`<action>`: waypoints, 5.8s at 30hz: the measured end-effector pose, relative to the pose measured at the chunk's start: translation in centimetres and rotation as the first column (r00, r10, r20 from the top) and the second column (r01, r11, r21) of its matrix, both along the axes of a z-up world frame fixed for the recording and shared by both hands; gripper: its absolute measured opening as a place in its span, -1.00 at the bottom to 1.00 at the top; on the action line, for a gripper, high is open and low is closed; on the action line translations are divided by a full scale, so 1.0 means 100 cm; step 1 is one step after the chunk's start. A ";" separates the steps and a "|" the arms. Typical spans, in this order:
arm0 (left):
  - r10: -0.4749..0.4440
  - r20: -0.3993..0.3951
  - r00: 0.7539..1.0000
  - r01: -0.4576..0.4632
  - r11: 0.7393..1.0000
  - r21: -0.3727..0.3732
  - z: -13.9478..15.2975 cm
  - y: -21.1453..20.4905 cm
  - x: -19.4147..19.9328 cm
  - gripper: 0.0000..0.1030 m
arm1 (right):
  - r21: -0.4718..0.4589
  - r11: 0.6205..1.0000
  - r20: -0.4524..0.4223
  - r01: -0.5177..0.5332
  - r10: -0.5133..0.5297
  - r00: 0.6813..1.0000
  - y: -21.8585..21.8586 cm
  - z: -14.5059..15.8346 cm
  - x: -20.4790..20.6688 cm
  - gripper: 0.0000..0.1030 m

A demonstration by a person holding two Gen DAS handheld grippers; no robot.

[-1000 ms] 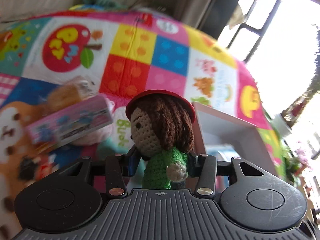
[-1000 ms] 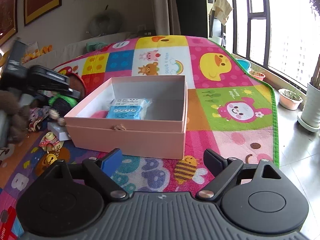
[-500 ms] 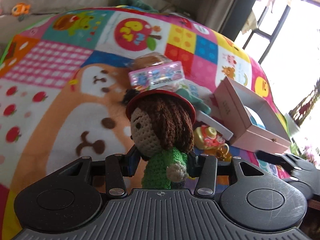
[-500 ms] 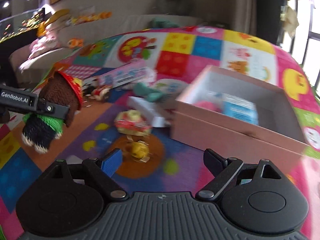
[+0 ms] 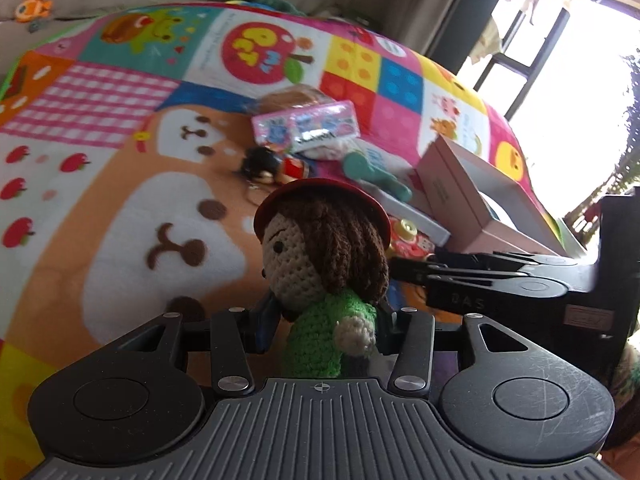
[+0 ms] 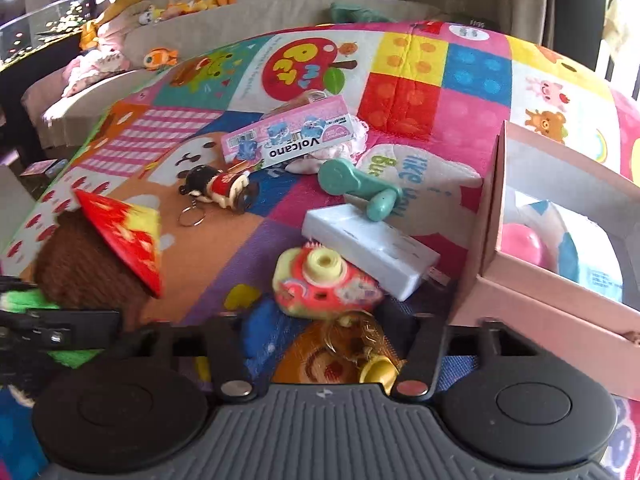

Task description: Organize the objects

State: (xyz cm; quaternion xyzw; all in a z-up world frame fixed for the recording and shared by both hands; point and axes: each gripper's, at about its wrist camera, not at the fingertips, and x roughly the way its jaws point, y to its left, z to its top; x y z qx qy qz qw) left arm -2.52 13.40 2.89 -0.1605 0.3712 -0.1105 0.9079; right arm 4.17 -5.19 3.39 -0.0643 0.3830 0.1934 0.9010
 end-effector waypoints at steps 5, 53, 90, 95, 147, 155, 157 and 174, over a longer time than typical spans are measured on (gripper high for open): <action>-0.026 -0.006 1.000 0.026 1.000 0.007 -0.001 -0.013 -0.002 -0.01 | -0.021 1.000 -0.009 -0.009 0.009 1.000 -0.033 0.001 -0.035 -0.17; -0.160 -0.058 0.985 0.161 0.987 0.006 -0.004 -0.063 -0.011 0.00 | 0.069 0.997 -0.042 -0.033 0.036 0.998 -0.095 0.006 -0.102 0.72; -0.255 -0.102 0.961 0.222 0.939 -0.262 0.030 -0.276 0.185 -0.05 | 0.201 0.934 0.299 0.295 -0.345 0.890 -0.234 0.075 -0.139 0.03; -0.258 -0.166 0.952 0.246 0.965 -0.090 0.001 -0.280 0.179 -0.06 | 0.184 0.939 0.253 0.290 -0.331 0.909 -0.243 0.061 -0.133 0.04; -0.148 0.123 0.981 0.148 0.989 0.003 0.006 -0.038 -0.004 -0.67 | -0.025 0.973 0.384 0.229 -0.202 0.901 -0.131 0.195 0.007 -0.02; -0.136 0.079 0.988 0.135 0.991 0.022 0.002 -0.027 0.012 -0.67 | 0.011 0.975 0.292 0.222 -0.216 0.932 -0.111 0.155 0.046 0.58; -0.178 0.093 0.980 0.175 0.984 0.039 0.008 -0.032 0.023 -0.67 | -0.005 0.980 0.262 0.200 -0.191 0.946 -0.108 0.130 0.028 0.58; 0.281 0.059 0.958 -0.281 0.960 -0.018 0.018 0.012 0.245 -0.67 | 0.033 0.980 0.076 0.197 -0.199 0.977 -0.124 -0.003 -0.067 0.72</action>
